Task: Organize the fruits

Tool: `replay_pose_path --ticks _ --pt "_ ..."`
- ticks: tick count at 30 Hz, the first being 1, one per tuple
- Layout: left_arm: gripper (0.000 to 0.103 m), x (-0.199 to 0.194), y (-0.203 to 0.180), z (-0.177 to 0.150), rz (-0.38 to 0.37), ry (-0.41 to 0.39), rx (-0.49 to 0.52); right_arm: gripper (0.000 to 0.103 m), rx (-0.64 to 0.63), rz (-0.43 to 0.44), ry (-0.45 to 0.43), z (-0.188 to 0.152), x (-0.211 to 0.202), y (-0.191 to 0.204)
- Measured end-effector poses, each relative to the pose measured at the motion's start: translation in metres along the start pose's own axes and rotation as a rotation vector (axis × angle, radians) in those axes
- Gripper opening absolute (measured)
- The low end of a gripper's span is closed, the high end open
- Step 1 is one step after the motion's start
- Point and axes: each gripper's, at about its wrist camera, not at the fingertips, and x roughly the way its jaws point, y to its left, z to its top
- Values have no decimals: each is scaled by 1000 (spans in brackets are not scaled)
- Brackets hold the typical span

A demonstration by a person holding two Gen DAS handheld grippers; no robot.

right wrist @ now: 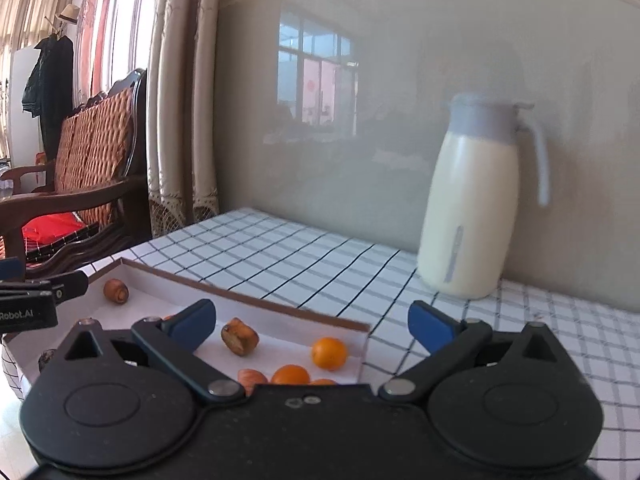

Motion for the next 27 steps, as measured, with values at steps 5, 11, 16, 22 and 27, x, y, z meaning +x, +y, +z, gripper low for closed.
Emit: replay_pose_path --ticks 5,11,16,22,27 --pt "103 -36 -11 -5 -79 -9 2 97 -14 -32 -43 -2 -53 -11" --pt "103 -89 -22 -14 -157 -32 -28 97 -11 -82 -33 -27 -116 -28" --pt "103 -143 -27 -25 -208 -75 -30 97 -9 -103 -16 -57 -161 -30" --pt "103 -188 -24 -58 -189 -131 -6 97 -47 -114 -60 -88 -190 -15" --pt "103 -194 -19 -75 -169 -139 33 97 -1 -97 -46 -106 -187 -11"
